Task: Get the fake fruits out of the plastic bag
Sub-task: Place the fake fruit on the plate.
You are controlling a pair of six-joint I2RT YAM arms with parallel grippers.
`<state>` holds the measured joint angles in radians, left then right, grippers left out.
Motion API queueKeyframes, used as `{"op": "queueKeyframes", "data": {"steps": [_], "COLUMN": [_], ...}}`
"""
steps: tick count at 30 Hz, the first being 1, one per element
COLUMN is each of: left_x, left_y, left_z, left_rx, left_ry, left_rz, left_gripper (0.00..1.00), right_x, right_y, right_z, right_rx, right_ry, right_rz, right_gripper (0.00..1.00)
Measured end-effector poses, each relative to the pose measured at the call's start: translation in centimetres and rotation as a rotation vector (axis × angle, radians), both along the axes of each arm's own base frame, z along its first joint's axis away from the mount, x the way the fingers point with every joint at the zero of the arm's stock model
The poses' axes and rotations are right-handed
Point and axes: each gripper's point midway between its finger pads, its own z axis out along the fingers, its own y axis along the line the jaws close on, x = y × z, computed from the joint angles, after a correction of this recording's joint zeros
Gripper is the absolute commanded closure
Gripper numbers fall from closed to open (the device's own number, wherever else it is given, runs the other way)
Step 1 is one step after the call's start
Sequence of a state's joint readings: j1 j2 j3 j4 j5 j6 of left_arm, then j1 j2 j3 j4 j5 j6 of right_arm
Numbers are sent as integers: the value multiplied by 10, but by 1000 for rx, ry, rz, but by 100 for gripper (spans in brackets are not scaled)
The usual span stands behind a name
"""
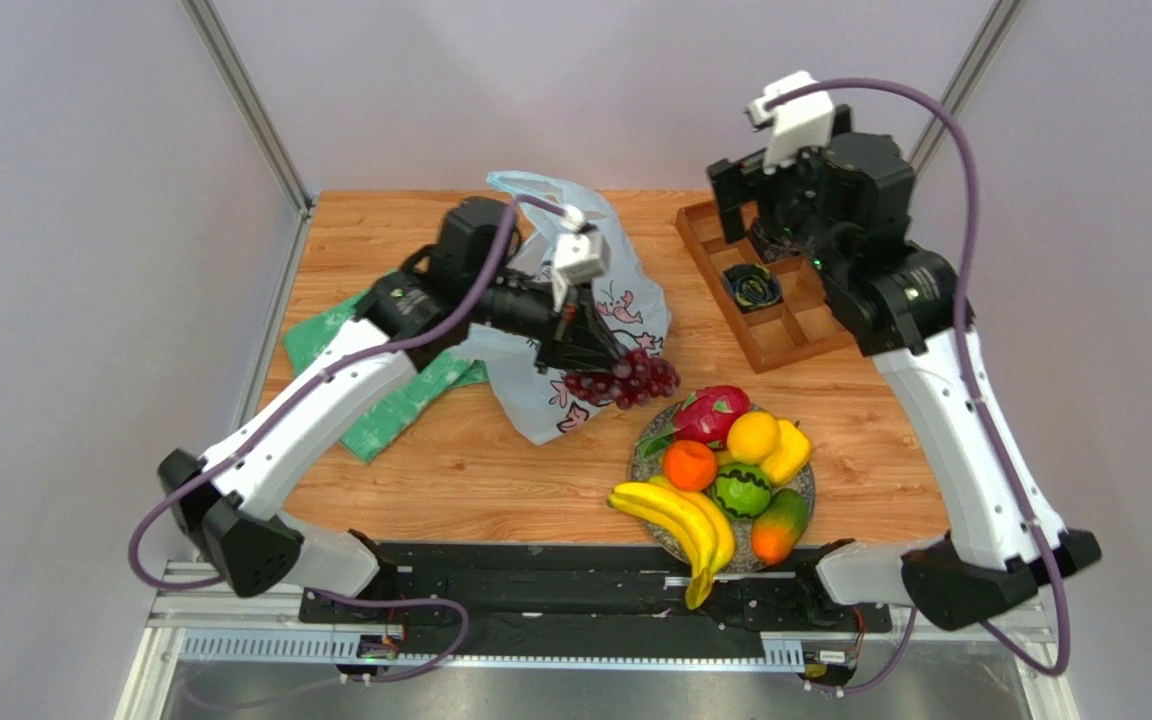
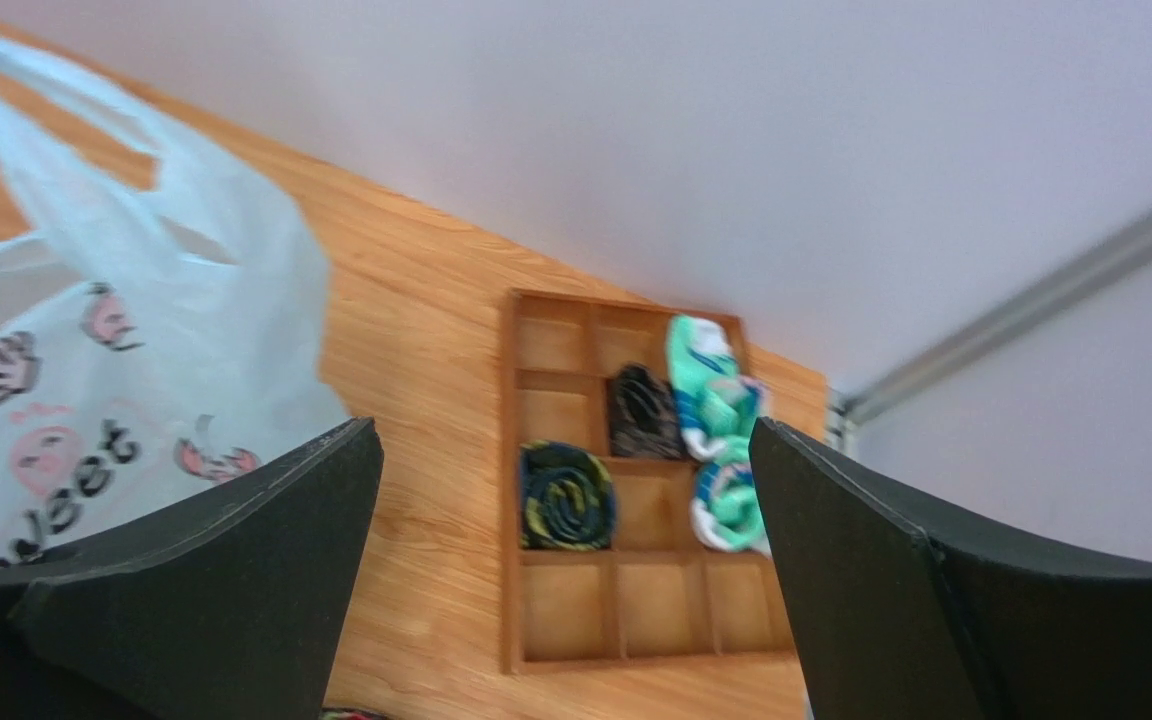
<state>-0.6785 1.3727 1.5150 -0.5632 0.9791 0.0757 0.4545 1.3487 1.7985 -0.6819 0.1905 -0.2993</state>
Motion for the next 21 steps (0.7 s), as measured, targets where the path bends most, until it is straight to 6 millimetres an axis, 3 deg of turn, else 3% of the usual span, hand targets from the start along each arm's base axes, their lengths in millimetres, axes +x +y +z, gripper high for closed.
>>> {"op": "queueKeyframes", "data": {"steps": [4, 8, 10, 14, 21], "left_x": [-10, -16, -20, -32, -57], "left_y": [-43, -79, -95, -116, -144], "left_z": [-53, -94, -106, -118, -128], "left_rx": [102, 180, 197, 205, 176], "left_ry": [10, -26, -80, -183, -317], "left_rz": [-121, -208, -248, -312, -418], "left_gripper": [100, 100, 100, 100, 100], "right_x": [-13, -16, -17, -20, -22], "right_y": [-64, -121, -138, -155, -156], "right_z": [2, -30, -47, -68, -65], "right_rx": [1, -5, 5, 36, 75], "right_ry": [-37, 22, 62, 117, 110], "right_rz": [-170, -333, -384, -425, -417], "right_gripper": [0, 0, 0, 0, 0]}}
